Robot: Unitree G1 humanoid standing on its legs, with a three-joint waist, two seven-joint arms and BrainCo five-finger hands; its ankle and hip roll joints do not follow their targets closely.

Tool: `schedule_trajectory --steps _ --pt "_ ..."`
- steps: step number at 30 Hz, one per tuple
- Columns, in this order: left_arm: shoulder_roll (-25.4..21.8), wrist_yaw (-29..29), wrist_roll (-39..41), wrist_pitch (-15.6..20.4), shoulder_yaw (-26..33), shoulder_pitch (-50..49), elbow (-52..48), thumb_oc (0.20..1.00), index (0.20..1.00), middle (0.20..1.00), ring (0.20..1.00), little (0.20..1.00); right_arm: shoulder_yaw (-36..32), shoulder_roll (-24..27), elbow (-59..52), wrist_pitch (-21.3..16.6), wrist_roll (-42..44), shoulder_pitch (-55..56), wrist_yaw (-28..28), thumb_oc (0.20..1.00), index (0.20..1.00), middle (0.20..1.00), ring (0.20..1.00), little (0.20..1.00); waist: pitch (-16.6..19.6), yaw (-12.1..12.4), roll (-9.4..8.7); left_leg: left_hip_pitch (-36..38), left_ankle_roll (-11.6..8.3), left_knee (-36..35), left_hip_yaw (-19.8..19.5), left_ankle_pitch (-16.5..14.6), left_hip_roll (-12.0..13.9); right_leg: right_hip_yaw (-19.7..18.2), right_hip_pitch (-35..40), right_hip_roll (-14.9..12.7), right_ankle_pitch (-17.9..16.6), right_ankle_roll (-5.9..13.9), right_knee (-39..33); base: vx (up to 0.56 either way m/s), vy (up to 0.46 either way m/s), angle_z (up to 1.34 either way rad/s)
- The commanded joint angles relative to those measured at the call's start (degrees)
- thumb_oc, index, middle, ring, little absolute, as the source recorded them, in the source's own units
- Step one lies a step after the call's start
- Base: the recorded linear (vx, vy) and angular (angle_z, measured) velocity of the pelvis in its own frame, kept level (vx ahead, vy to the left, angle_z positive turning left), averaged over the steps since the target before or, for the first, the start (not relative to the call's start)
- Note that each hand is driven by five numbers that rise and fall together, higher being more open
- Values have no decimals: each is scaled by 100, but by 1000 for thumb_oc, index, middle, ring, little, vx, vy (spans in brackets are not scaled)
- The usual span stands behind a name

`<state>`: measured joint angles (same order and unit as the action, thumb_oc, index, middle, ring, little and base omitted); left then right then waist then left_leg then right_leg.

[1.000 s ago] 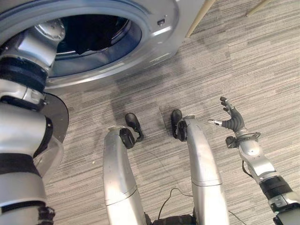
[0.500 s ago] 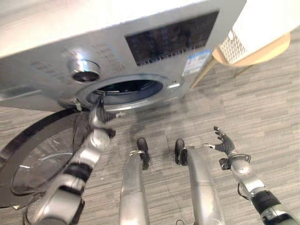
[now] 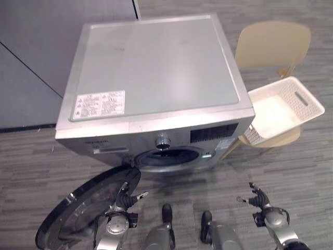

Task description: Grab the laundry basket,head to the washer,open it,put in the laundry and shut it.

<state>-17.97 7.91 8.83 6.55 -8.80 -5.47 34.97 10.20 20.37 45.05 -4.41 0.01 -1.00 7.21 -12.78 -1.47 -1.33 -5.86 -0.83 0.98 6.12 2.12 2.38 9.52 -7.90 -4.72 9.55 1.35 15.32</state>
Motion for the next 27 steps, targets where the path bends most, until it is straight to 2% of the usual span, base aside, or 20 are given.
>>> schedule_trajectory --steps 1,3,4,5,6,7,8,11,12,13,15,16,18,20,21,22,23,24,25,27 --pt "-65 -71 -5 106 164 4 106 1000 1000 1000 1000 1000 -101 -5 43 -50 -190 63 -13 1000 1000 1000 1000 1000 189 32 -130 343 47 21 66 -699 -209 -233 310 -159 -988 635 -1531 -24 245 -35" --pt "-95 -35 -49 114 155 78 197 1000 1000 1000 1000 1000 -64 -20 109 -36 -241 42 6 1000 1000 1000 1000 1000 137 31 -127 352 72 -137 91 -581 -211 -290 124 -173 -1059 703 -1326 -144 157 -35" --pt "-183 -27 -104 109 133 193 296 1000 1000 1000 1000 1000 -26 -66 182 -12 -249 16 6 1000 1000 1000 1000 1000 55 12 -78 233 117 -211 45 -386 -149 -448 -129 -32 -847 759 -790 -157 78 -27" --pt "-184 -27 -104 109 133 195 297 1000 1000 1000 1000 1000 -26 -67 182 -12 -249 14 6 1000 1000 1000 1000 1000 61 16 -83 225 117 -211 50 -385 -152 -454 -150 -36 -832 759 -762 -299 121 -13" --pt "-247 10 -110 113 122 275 284 1000 1000 1000 1000 1000 1 -97 182 -45 -190 32 10 1000 1000 1000 1000 1000 -8 13 -23 108 139 -192 56 -224 -70 -557 -217 127 -580 753 -59 -225 55 1" --pt "-296 10 -169 122 119 318 293 1000 1000 1000 1000 1000 23 -169 258 -73 -160 86 -9 1000 1000 1000 1000 1000 77 42 9 128 125 -383 62 -105 -60 -533 -19 225 -329 681 247 -277 52 8" --pt "-312 13 -206 124 92 340 295 1000 1000 1000 1000 1000 28 -205 306 -89 -149 104 -23 1000 1000 1000 1000 1000 113 64 -9 145 115 -465 47 -60 -85 -521 123 257 -262 667 442 -181 -18 20" --pt "-347 12 -265 126 37 367 234 1000 1000 1000 1000 1000 -25 -247 319 -112 -105 166 -12 1000 1000 1000 1000 1000 241 162 -109 5 90 -448 -24 23 -161 -618 576 374 -92 596 191 -109 -62 29" --pt "-349 6 -259 127 44 348 201 1000 1000 1000 1000 1000 -30 -272 334 -106 -87 202 -20 1000 1000 1000 1000 1000 298 219 -170 -85 82 -422 -46 41 -197 -670 799 398 58 535 -95 -253 -130 43" --pt "-369 44 -273 138 45 327 78 1000 1000 1000 1000 1000 41 -283 482 -100 -13 169 -9 1000 1000 1000 1000 1000 299 389 -238 -490 -14 -304 -62 302 -186 -691 1001 432 227 353 -801 -373 -174 26" --pt "-402 68 -247 121 42 365 -39 1000 1000 1000 1000 1000 24 -234 543 -102 87 77 33 1000 1000 1000 1000 1000 243 475 -138 -938 -304 -364 -156 766 -107 -751 852 635 302 188 -1024 -338 -149 23" --pt "-401 68 -247 118 43 364 -41 1000 1000 1000 1000 1000 25 -233 546 -104 88 75 32 1000 1000 1000 1000 1000 253 467 -135 -950 -306 -369 -165 774 -106 -743 841 638 301 185 -1024 -250 -104 60" --pt "-381 47 -173 135 33 354 -228 1000 1000 1000 1000 1000 -41 -139 504 -130 156 66 74 1000 1000 1000 1000 1000 96 533 17 -1234 -566 -515 -362 1126 -98 -590 721 745 274 96 -1112 -371 -70 58" --pt "-356 -24 -152 124 18 332 -388 1000 1000 1000 1000 1000 -86 -71 475 -128 163 73 78 1000 1000 1000 1000 1000 -59 522 76 -1338 -547 -412 -464 1005 -173 -384 539 690 148 91 -1083 -385 -30 75" --pt "-354 -69 -176 106 11 314 -465 1000 1000 1000 1000 1000 -130 -58 503 -101 134 91 86 1000 1000 1000 1000 1000 -76 456 61 -1311 -444 -134 -457 797 -176 -225 435 581 28 135 -1119 -297 29 108" --pt "-390 -131 -254 135 -9 274 -608 1000 1000 1000 1000 1000 -160 -61 495 -91 127 163 87 1000 1000 1000 1000 1000 -71 373 -25 -1207 -297 424 -515 377 -227 -48 345 356 -135 138 -1177 -296 29 88" --pt "-389 -131 -254 135 -9 276 -608 1000 1000 1000 1000 1000 -161 -60 495 -91 127 162 87 1000 1000 1000 1000 1000 -60 369 -18 -1228 -296 429 -523 383 -223 -42 332 362 -148 138 -1184 -229 59 71" --pt "-396 -165 -288 149 -41 268 -629 1000 1000 1000 1000 1000 -161 -61 495 -112 127 173 75 1000 1000 1000 1000 1000 -34 320 -78 -1115 -258 610 -586 95 -290 6 305 252 -244 142 -1235 -116 87 76" --pt "-412 -149 -330 166 -63 312 -717 1000 1000 1000 1000 1000 -178 -76 526 -134 118 162 58 1000 1000 1000 1000 1000 42 197 -138 -673 -228 680 -550 -363 -278 54 306 134 -352 174 -1379 -116 87 68" --pt "-424 -113 -379 174 -103 339 -929 1000 1000 1000 1000 1000 -198 -86 523 -123 139 176 48 1000 1000 1000 1000 1000 189 111 -87 -401 -177 411 -440 -359 -186 116 328 155 -417 229 -1532 -7 129 34"
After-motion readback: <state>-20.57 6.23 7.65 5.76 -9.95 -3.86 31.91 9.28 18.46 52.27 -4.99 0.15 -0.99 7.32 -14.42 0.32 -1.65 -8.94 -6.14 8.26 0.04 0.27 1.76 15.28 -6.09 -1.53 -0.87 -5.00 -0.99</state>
